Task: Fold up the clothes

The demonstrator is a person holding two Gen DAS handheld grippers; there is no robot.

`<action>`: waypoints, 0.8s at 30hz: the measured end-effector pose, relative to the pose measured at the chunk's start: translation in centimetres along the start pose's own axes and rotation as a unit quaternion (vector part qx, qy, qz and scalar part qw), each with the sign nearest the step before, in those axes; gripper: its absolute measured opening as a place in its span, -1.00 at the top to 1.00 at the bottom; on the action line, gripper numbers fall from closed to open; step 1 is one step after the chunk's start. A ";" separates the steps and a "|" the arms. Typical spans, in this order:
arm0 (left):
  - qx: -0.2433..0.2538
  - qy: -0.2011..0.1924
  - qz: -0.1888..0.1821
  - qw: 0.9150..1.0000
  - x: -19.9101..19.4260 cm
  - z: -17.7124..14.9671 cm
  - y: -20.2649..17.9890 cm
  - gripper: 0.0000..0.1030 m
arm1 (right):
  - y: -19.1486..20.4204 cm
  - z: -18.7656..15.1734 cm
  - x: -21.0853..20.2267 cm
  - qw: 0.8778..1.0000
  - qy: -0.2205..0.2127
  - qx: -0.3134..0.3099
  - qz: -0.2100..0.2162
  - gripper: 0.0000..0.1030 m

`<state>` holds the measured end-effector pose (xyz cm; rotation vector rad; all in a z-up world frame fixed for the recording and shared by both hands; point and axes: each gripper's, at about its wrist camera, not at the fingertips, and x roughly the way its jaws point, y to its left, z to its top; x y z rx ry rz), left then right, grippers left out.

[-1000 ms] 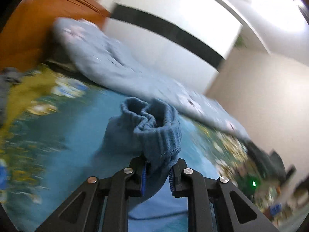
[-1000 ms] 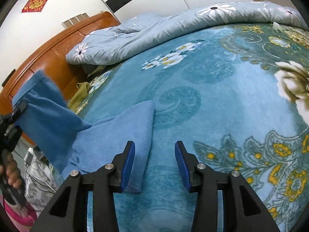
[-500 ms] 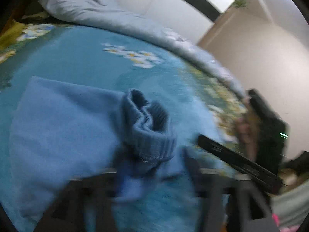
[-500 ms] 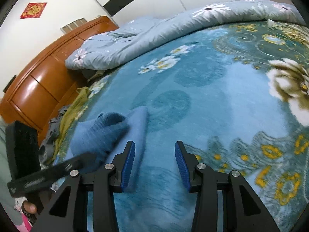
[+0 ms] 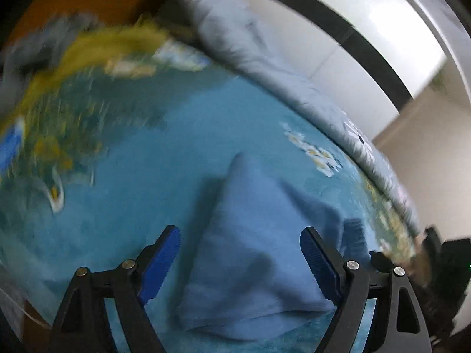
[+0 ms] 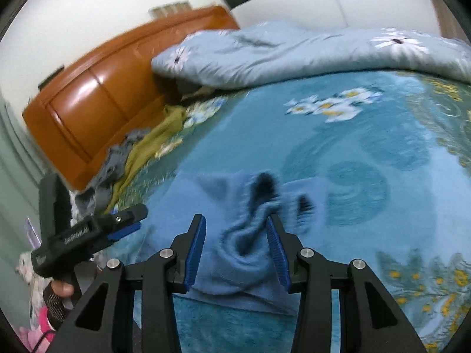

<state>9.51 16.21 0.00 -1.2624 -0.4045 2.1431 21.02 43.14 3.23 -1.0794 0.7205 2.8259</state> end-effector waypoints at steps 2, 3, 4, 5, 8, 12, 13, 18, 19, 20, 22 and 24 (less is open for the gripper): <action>0.003 0.014 0.005 1.000 0.8 -0.6 0.4 -0.67 | 0.5 -0.1 1.1 1.000 0.019 0.001 -0.024 0.14; 0.006 0.021 0.004 1.000 1.1 -0.9 0.5 -0.67 | 0.6 0.1 0.9 1.000 0.016 0.000 -0.025 0.14; 0.007 0.021 0.003 1.000 1.3 -1.1 0.5 -0.67 | 0.6 0.3 0.7 1.000 0.013 0.000 -0.026 0.14; 0.009 0.020 0.001 1.000 1.6 -1.4 0.5 -0.67 | 0.7 0.4 0.5 1.000 0.010 -0.001 -0.027 0.14; 0.013 0.017 -0.013 1.000 1.7 -1.5 0.4 -0.68 | 1.0 0.9 0.0 1.000 0.001 -0.002 -0.029 0.72; 0.001 0.018 -0.032 0.999 1.2 -1.7 0.7 -0.68 | 1.3 1.6 -0.8 0.999 -0.012 -0.004 -0.033 0.73; -0.003 0.018 -0.036 0.999 1.2 -1.5 0.9 -0.68 | 1.2 1.7 -0.8 0.999 -0.012 -0.004 -0.036 0.73; -0.007 0.021 -0.059 0.998 1.1 -1.3 1.1 -0.68 | -1.7 0.4 1.8 0.996 0.045 0.031 -0.077 0.69; -0.008 0.022 -0.072 0.997 1.0 -1.3 1.2 -0.68 | -2.3 0.0 1.8 0.996 0.043 0.045 -0.070 0.67; -0.009 0.023 -0.084 0.996 0.9 -1.2 1.3 -0.68 | -2.7 -0.2 1.7 0.996 0.040 0.056 -0.063 0.63; -0.008 0.027 -0.115 0.993 0.7 -1.0 1.4 -0.68 | -2.5 -0.3 0.9 0.997 0.023 0.051 -0.058 0.42; 0.001 0.030 -0.113 0.993 0.7 -0.7 1.0 -0.68 | -1.9 -0.3 0.3 0.997 0.008 0.027 -0.077 0.28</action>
